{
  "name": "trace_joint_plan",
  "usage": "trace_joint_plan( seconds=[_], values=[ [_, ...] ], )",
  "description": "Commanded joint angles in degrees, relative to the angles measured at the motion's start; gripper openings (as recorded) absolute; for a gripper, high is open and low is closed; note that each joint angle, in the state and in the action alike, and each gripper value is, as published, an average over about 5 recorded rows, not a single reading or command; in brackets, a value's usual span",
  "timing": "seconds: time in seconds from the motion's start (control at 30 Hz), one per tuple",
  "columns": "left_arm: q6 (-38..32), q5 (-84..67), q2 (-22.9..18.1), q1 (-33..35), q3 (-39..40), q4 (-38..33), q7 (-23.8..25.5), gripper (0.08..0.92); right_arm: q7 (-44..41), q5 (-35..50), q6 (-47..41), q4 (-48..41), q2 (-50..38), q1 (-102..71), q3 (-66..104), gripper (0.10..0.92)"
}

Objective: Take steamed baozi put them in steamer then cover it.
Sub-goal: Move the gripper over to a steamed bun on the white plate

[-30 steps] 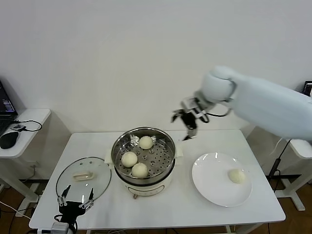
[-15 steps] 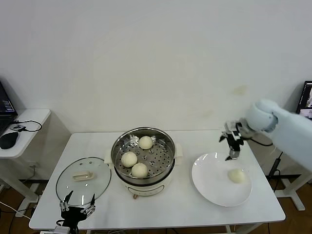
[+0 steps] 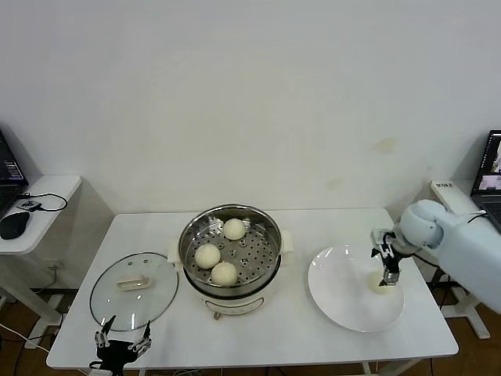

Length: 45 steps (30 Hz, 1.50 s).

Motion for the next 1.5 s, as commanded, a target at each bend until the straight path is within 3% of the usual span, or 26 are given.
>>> trace_joint_plan(
  seconds=[0.03,1.23,1.5],
  values=[
    [0.03,0.08,-0.03,-0.14,-0.07,0.75,0.07,0.823,1.52,-3.0,-0.24,-3.36,3.16,-4.91,2.97,0.823],
    [0.02,0.8,-0.26,-1.44,0.24,2.45,-0.36,0.823,1.96,-4.66,0.54,-7.8,3.6,-4.79,2.67,0.823],
    [-0.01,0.88,-0.27,-1.63,0.36,2.7,-0.43,0.823,2.2,-3.75,0.44,-8.03,3.37,-4.52,2.83,0.74]
  ],
)
